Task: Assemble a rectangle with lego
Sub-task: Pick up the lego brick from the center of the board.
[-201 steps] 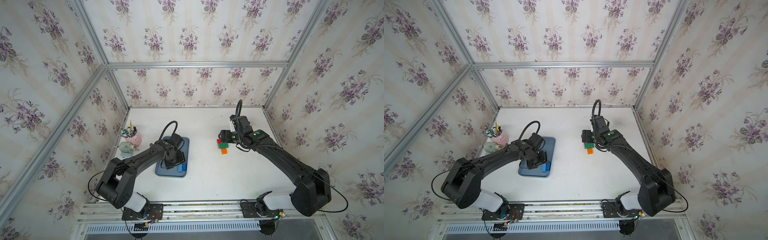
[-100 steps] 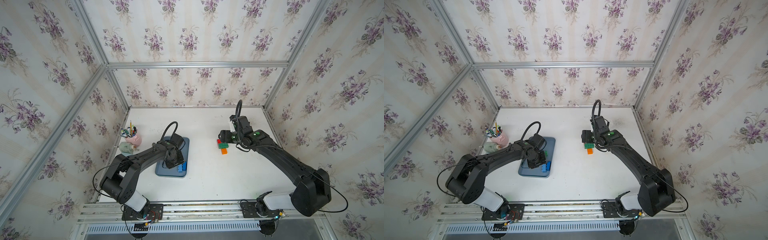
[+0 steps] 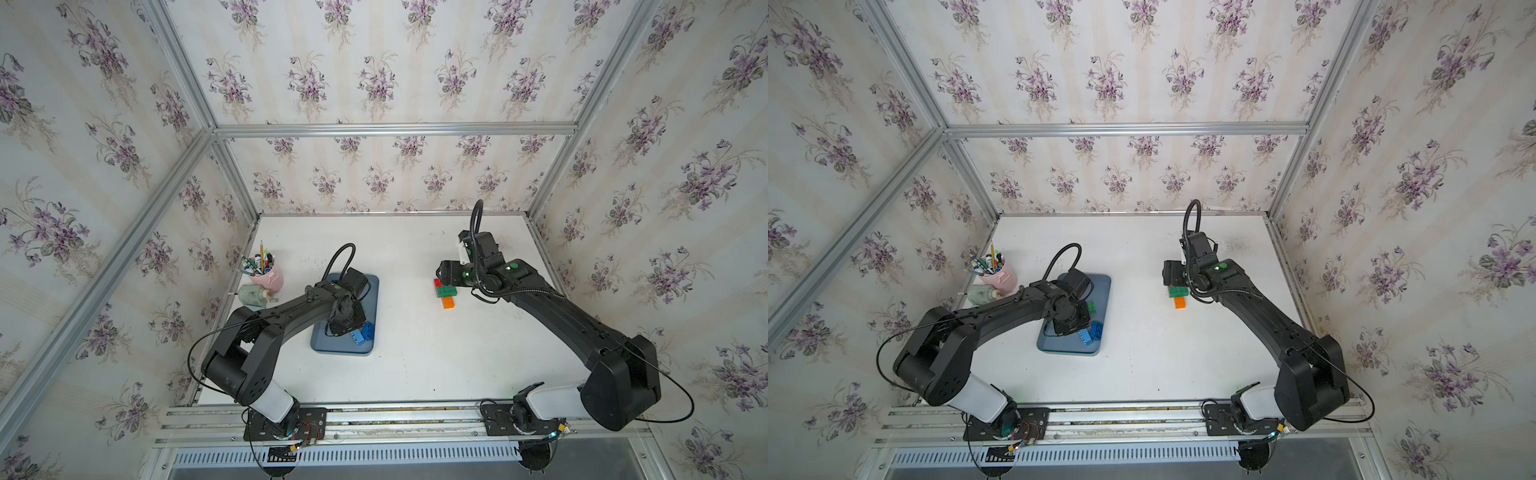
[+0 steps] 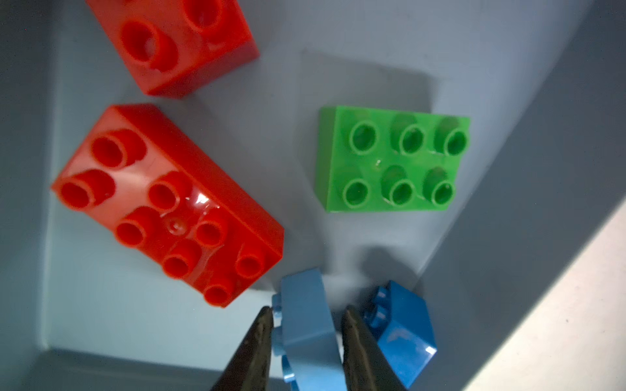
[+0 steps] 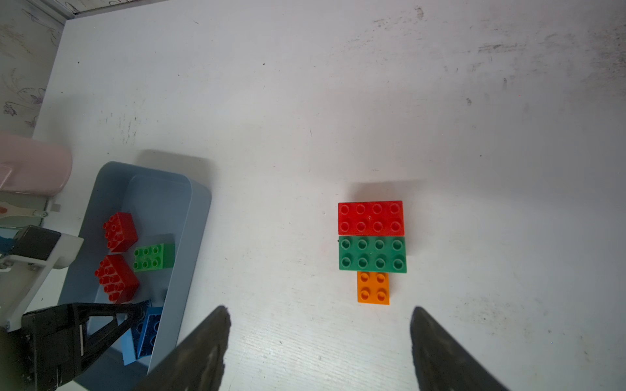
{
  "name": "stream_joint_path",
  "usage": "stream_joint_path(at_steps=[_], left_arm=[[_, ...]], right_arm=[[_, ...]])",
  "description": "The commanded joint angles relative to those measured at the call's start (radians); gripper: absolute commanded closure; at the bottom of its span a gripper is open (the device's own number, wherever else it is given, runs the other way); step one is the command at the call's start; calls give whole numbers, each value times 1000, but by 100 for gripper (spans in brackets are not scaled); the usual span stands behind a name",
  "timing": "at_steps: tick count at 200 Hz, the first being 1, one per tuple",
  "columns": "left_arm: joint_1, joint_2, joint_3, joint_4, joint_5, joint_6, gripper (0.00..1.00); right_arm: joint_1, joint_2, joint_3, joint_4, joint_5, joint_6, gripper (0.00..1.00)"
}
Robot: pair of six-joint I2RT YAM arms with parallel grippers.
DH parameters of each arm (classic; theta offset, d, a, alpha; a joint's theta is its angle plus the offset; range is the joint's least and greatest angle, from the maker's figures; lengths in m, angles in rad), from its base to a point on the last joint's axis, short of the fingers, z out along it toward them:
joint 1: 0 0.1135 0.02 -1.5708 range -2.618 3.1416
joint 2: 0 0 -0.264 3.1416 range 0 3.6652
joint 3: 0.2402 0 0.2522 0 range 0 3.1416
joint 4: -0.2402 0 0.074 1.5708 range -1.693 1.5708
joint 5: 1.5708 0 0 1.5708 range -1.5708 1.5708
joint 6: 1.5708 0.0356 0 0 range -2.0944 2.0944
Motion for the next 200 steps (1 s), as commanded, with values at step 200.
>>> stream_joint_path(at_steps=[200], left_arm=[[-524,152,355,51,-691,648,78]], right_arm=[[-395,-257,-137,-13,203,258,15]])
